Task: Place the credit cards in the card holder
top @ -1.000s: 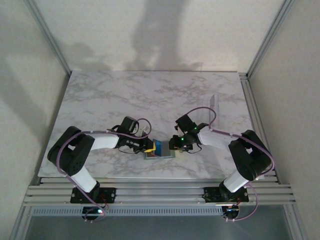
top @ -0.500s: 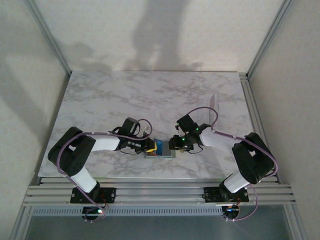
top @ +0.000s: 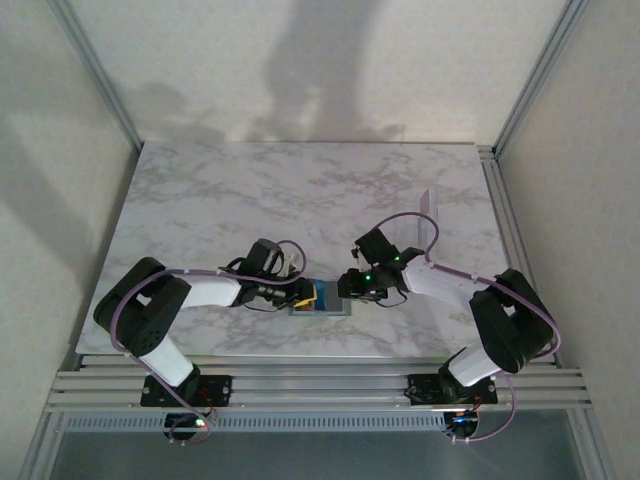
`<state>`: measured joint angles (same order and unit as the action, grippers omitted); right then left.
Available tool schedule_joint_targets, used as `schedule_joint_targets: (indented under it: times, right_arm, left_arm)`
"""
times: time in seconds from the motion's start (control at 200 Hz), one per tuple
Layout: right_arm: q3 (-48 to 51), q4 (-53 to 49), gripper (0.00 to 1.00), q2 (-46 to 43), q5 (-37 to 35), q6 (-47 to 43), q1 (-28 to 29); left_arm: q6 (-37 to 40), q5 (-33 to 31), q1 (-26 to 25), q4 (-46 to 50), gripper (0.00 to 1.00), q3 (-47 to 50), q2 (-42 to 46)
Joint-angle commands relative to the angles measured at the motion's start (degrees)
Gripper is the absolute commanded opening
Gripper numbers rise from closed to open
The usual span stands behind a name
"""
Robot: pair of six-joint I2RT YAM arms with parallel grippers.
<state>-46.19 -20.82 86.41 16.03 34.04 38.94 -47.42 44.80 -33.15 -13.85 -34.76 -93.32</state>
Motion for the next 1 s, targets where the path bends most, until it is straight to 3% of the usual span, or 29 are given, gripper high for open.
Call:
schedule_joint_targets:
  times: [0.0, 0.295, 0.566, 0.771, 0.791, 0.861, 0.996]
  right_arm:
    - [0.7, -2.1, 0.44, -2.1, -2.3, -0.7, 0.4]
    - [-0.4, -4.8, 0.54, -5.1, -12.3, -1.2, 3.6]
    - [-3.1, -6.8, 0.65, -4.7, -23.3, 1.0, 10.5]
    - [-5.3, -6.5, 0.75, -2.1, -25.9, 6.4, 13.7]
    - [-5.7, -6.4, 0.77, -1.6, -26.2, 7.0, 14.2]
    - [-7.3, -6.5, 0.98, 0.8, -28.1, 9.1, 15.9]
    - [-12.3, -7.3, 0.99, 6.5, -30.6, 10.8, 18.4]
  left_arm:
    - [0.5, -2.9, -0.5, 2.1, 0.2, -0.6, 0.6]
    - [3.0, -11.7, -0.5, 12.7, 0.4, -3.8, 4.6]
    - [4.2, -21.2, -0.5, 21.5, 0.49, -7.5, 7.4]
    - [5.1, -27.0, 0.2, 24.1, 0.48, -7.6, 9.7]
    - [5.1, -27.6, 0.5, 24.2, 0.47, -7.4, 10.1]
    - [5.4, -27.6, 2.1, 24.4, 0.26, -6.7, 10.8]
    - [7.3, -23.8, 3.7, 22.6, 0.23, -5.6, 10.2]
